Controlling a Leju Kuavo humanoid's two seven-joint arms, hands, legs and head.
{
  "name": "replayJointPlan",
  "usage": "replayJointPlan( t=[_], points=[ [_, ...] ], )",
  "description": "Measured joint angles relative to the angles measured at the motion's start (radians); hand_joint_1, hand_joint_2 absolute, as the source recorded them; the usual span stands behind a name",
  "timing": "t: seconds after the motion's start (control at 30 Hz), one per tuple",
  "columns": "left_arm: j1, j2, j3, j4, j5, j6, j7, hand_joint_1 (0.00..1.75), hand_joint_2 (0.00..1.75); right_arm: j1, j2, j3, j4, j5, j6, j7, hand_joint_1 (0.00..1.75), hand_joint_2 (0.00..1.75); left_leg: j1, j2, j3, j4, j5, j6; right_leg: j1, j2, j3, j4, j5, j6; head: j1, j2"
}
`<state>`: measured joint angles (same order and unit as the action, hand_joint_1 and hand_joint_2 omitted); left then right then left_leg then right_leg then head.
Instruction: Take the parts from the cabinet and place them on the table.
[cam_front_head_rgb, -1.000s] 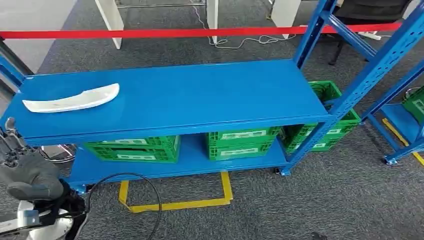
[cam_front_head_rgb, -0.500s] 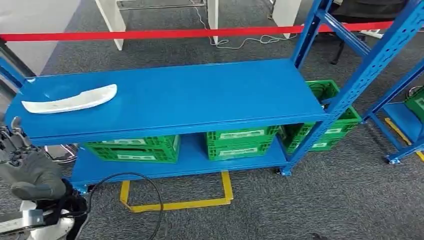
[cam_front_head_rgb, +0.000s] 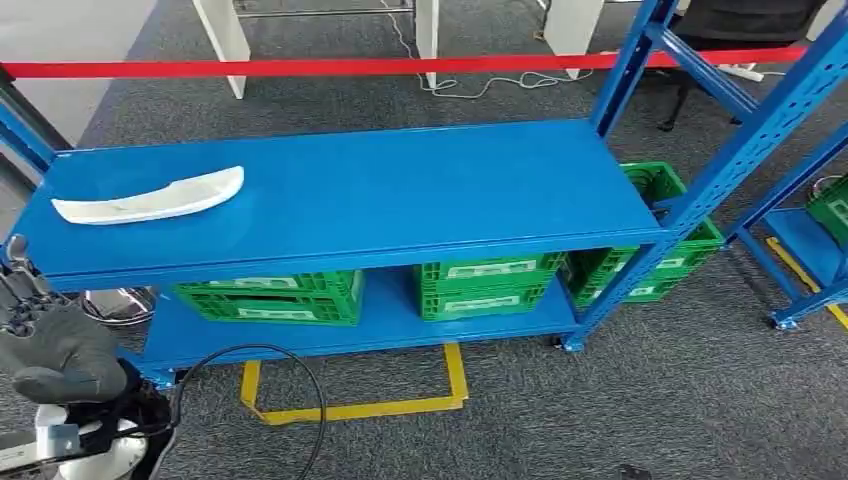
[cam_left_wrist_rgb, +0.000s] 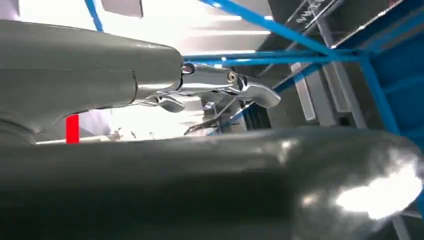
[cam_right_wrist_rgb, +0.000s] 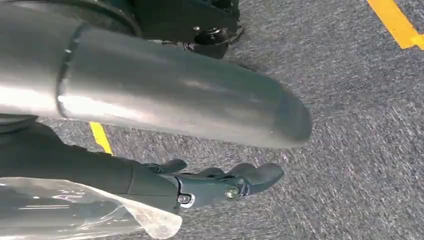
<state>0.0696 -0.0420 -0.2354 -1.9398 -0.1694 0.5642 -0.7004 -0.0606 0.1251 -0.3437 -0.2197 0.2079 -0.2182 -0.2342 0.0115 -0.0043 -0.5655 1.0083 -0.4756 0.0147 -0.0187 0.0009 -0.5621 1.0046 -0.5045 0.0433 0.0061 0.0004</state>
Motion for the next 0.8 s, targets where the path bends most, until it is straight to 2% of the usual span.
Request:
replayJointPlan(
  t=[0.03, 0.07, 0.1, 0.13, 0.17, 0.2, 0.23, 0.3, 0.33, 0.37, 0.43, 0.47, 0.5, 0.53, 0.57, 0.63, 0.67, 0.7, 0.73, 0.8],
  points=[
    [-0.001, 0.0, -0.001, -0.002, 0.0, 0.0, 0.0, 0.0, 0.0, 0.0, 0.0, 0.0, 0.0, 0.0, 0.0, 0.0, 0.0, 0.0, 0.0, 0.001, 0.0, 0.0, 0.0, 0.004, 0.0, -0.001, -0.012, 0.027, -0.022, 0.002, 0.004, 0.0],
    [-0.001, 0.0, -0.003, -0.004, 0.0, 0.0, 0.0, 0.0, 0.0, -0.001, 0.0, 0.0, 0.0, 0.0, 0.0, 0.0, 0.0, 0.0, -0.001, 0.002, -0.001, 0.0, 0.0, 0.01, 0.0, 0.0, -0.041, 0.091, -0.061, 0.003, 0.007, 0.0],
    [-0.001, 0.0, -0.003, -0.004, 0.0, 0.0, 0.0, 0.0, 0.0, -0.001, 0.0, 0.0, 0.0, 0.0, 0.0, 0.0, 0.0, 0.0, -0.003, 0.003, -0.002, 0.0, -0.001, 0.012, 0.0, 0.0, -0.083, 0.182, -0.102, 0.004, 0.005, 0.0],
    [-0.001, 0.0, -0.003, -0.004, 0.0, 0.0, 0.0, 0.0, 0.0, 0.001, 0.0, 0.0, 0.0, 0.0, 0.0, 0.0, 0.0, 0.0, -0.004, 0.003, -0.003, 0.001, -0.001, 0.014, 0.0, 0.0, -0.119, 0.257, -0.13, 0.005, 0.006, 0.0],
    [0.0, 0.0, -0.004, -0.004, 0.0, 0.0, 0.0, 0.0, 0.0, 0.003, 0.0, 0.0, 0.0, 0.0, 0.0, 0.0, 0.0, 0.0, -0.006, 0.003, -0.003, 0.001, -0.002, 0.014, 0.0, 0.0, -0.142, 0.304, -0.138, 0.004, 0.006, 0.0],
    [0.0, 0.0, -0.004, -0.004, 0.0, 0.0, 0.0, 0.0, 0.0, 0.004, 0.0, 0.0, 0.0, 0.0, 0.001, 0.0, 0.0, 0.0, -0.007, 0.002, -0.002, 0.001, -0.002, 0.015, 0.0, 0.0, -0.145, 0.304, -0.123, 0.003, 0.006, 0.0],
    [0.0, 0.001, -0.004, -0.004, 0.0, 0.0, 0.0, 0.0, 0.0, 0.005, 0.0, 0.0, 0.0, 0.0, 0.002, 0.0, 0.0, 0.0, -0.008, 0.001, -0.001, 0.002, -0.003, 0.015, 0.0, 0.0, -0.122, 0.252, -0.083, 0.001, 0.006, 0.0],
    [0.0, 0.001, -0.004, -0.004, -0.001, 0.0, 0.0, 0.0, 0.0, 0.003, 0.0, 0.0, 0.0, 0.0, 0.003, 0.0, 0.0, 0.0, -0.008, 0.0, 0.004, 0.002, -0.006, 0.011, 0.001, 0.0, -0.038, 0.081, 0.004, -0.009, 0.006, 0.0],
    [0.0, 0.002, -0.004, -0.004, -0.003, 0.002, 0.0, 0.0, 0.0, 0.001, 0.0, 0.0, 0.0, 0.0, 0.008, -0.002, 0.0, 0.0, -0.008, 0.0, 0.005, 0.003, -0.009, 0.008, 0.003, -0.001, -0.012, 0.021, 0.008, -0.013, 0.006, 0.0],
    [-0.001, 0.002, -0.004, -0.004, -0.004, 0.003, 0.0, 0.0, 0.0, -0.002, 0.0, 0.0, 0.0, 0.0, 0.012, -0.003, 0.0, 0.0, -0.015, 0.0, 0.0, 0.009, -0.012, 0.001, 0.007, 0.0, 0.006, -0.002, -0.003, -0.014, 0.006, 0.0],
    [0.0, 0.003, -0.004, -0.004, -0.006, 0.005, 0.0, 0.0, 0.0, -0.001, 0.0, 0.0, 0.0, 0.0, 0.016, -0.003, 0.0, 0.0, -0.012, 0.001, 0.0, 0.005, -0.009, -0.008, 0.009, 0.001, 0.004, 0.005, -0.003, -0.017, 0.004, 0.0],
    [0.0, 0.004, -0.004, -0.004, -0.007, 0.005, 0.0, 0.0, 0.0, 0.002, 0.0, 0.0, 0.0, 0.0, 0.018, -0.003, 0.0, 0.0, -0.011, 0.001, 0.002, 0.003, -0.009, -0.012, 0.01, 0.001, 0.005, 0.005, -0.003, -0.022, 0.005, 0.0],
    [0.0, 0.004, -0.004, -0.005, -0.007, 0.006, 0.0, 0.0, 0.0, 0.003, 0.0, 0.0, 0.0, 0.0, 0.019, -0.003, 0.0, 0.0, -0.01, 0.001, 0.002, 0.007, -0.016, -0.02, 0.002, 0.0, 0.012, -0.004, 0.001, -0.03, 0.004, 0.0],
    [-0.001, 0.006, -0.004, -0.005, -0.007, 0.006, 0.0, 0.0, 0.0, 0.002, 0.0, 0.0, 0.0, 0.0, 0.019, -0.004, 0.0, 0.0, -0.009, 0.001, -0.003, 0.026, -0.027, -0.026, 0.001, -0.001, 0.016, -0.006, 0.001, -0.033, 0.002, 0.0],
    [-0.002, 0.007, -0.004, -0.005, -0.007, 0.006, 0.0, 0.0, 0.0, 0.001, 0.0, -0.001, 0.0, 0.0, 0.018, -0.004, 0.0, 0.0, -0.008, 0.001, -0.027, 0.082, -0.058, -0.03, 0.001, -0.001, 0.02, -0.006, -0.003, -0.039, -0.003, 0.0],
    [0.001, 0.008, -0.004, -0.005, -0.007, 0.006, 0.0, 0.0, 0.0, 0.002, 0.0, 0.0, 0.0, 0.0, 0.02, -0.004, 0.0, 0.0, -0.005, 0.001, -0.108, 0.246, -0.126, -0.037, 0.002, -0.002, 0.026, -0.005, -0.008, -0.045, -0.001, 0.0],
    [0.001, 0.009, -0.004, -0.005, -0.007, 0.008, 0.0, 0.0, 0.0, 0.002, 0.0, 0.0, 0.0, 0.0, 0.02, -0.004, 0.0, 0.0, -0.004, 0.001, -0.145, 0.309, -0.14, -0.039, 0.002, -0.002, 0.029, -0.005, -0.012, -0.046, -0.002, 0.0],
    [0.002, 0.01, -0.005, -0.005, -0.007, 0.009, 0.0, 0.0, 0.0, 0.003, 0.0, 0.0, 0.0, 0.0, 0.021, -0.004, 0.0, 0.0, -0.004, 0.001, -0.158, 0.32, -0.125, -0.039, 0.002, -0.002, 0.035, -0.005, -0.016, -0.046, -0.002, 0.0],
    [0.002, 0.01, -0.004, -0.005, -0.008, 0.009, 0.0, 0.0, 0.0, 0.005, 0.0, 0.0, 0.0, 0.0, 0.021, -0.004, 0.0, 0.0, -0.003, 0.001, -0.147, 0.288, -0.089, -0.037, 0.002, -0.001, 0.042, -0.005, -0.021, -0.045, -0.002, 0.0],
    [0.002, 0.01, -0.004, -0.005, -0.011, 0.01, 0.0, 0.0, 0.0, 0.005, 0.0, 0.0, 0.0, 0.0, 0.022, -0.004, 0.0, 0.0, -0.003, 0.001, -0.083, 0.132, 0.012, -0.029, 0.002, 0.001, 0.061, -0.005, -0.035, -0.041, -0.002, 0.0]
  ],
)
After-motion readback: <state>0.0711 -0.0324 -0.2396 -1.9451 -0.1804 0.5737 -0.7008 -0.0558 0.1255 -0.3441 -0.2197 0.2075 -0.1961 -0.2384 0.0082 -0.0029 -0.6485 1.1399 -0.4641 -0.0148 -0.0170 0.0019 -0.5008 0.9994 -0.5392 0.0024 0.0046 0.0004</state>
